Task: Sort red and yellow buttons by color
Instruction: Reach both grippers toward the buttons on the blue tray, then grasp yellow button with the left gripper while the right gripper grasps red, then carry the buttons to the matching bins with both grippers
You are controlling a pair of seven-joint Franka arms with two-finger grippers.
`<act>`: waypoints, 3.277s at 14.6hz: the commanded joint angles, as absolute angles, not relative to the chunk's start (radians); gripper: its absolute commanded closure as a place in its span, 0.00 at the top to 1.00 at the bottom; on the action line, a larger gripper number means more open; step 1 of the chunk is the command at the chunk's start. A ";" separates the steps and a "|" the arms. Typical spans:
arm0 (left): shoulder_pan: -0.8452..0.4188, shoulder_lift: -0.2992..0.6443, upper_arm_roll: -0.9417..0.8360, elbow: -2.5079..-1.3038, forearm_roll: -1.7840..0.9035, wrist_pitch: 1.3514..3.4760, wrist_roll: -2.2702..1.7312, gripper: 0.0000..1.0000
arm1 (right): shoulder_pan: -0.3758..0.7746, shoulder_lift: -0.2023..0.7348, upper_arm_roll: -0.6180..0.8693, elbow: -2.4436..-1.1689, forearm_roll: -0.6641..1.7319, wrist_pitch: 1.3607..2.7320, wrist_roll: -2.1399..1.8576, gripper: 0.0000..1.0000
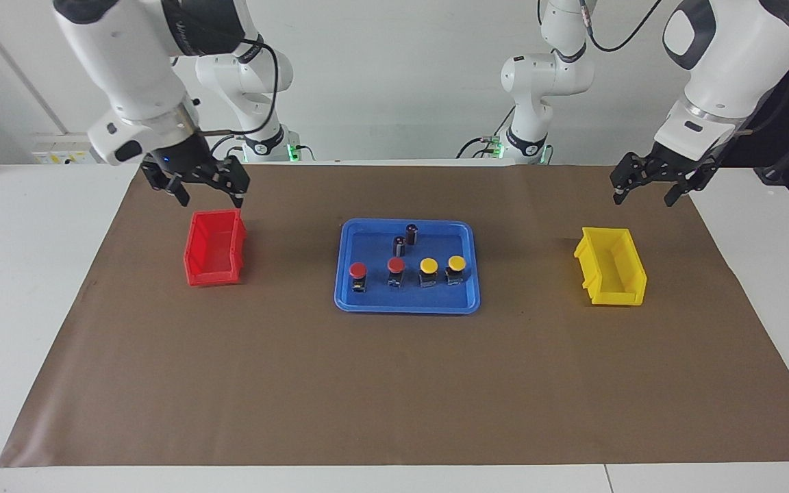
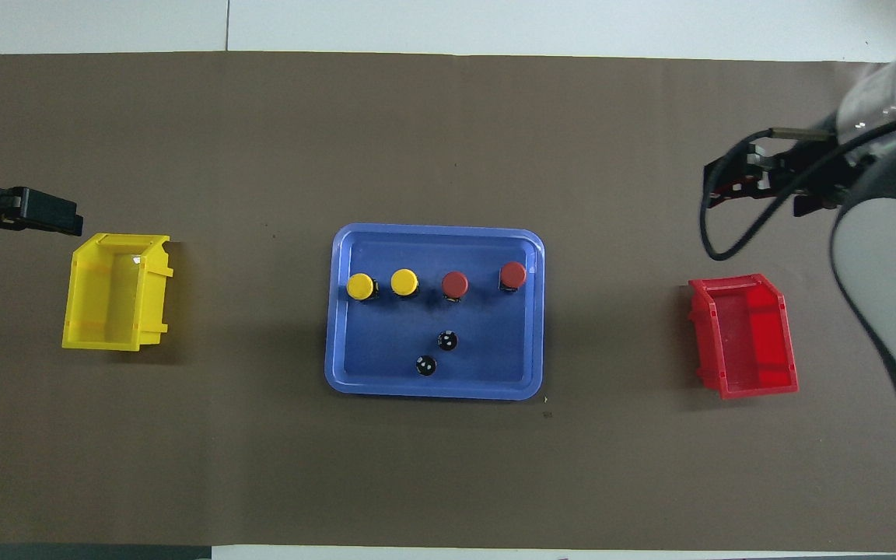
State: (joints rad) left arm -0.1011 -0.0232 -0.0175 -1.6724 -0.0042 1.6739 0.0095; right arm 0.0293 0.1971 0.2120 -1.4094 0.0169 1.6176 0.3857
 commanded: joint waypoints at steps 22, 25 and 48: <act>-0.581 0.193 -0.011 -1.948 -0.008 2.135 -0.742 0.79 | 0.275 0.255 0.236 -1.971 -0.018 2.296 0.588 0.70; -0.601 0.227 -0.011 -1.948 -0.008 2.155 -0.756 0.78 | 0.276 0.256 0.236 -1.983 -0.020 2.305 0.581 0.60; -0.586 0.219 -0.002 -1.824 -0.008 1.983 -0.798 0.02 | -0.282 -0.302 0.201 -2.313 0.176 1.997 -0.283 0.12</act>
State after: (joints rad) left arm -0.5876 0.2452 -0.0125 -1.8967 -0.0051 2.1037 -0.7899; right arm -0.2464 -0.2294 0.2082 -2.2096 0.1366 1.9683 -0.1944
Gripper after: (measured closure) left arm 0.573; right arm 0.599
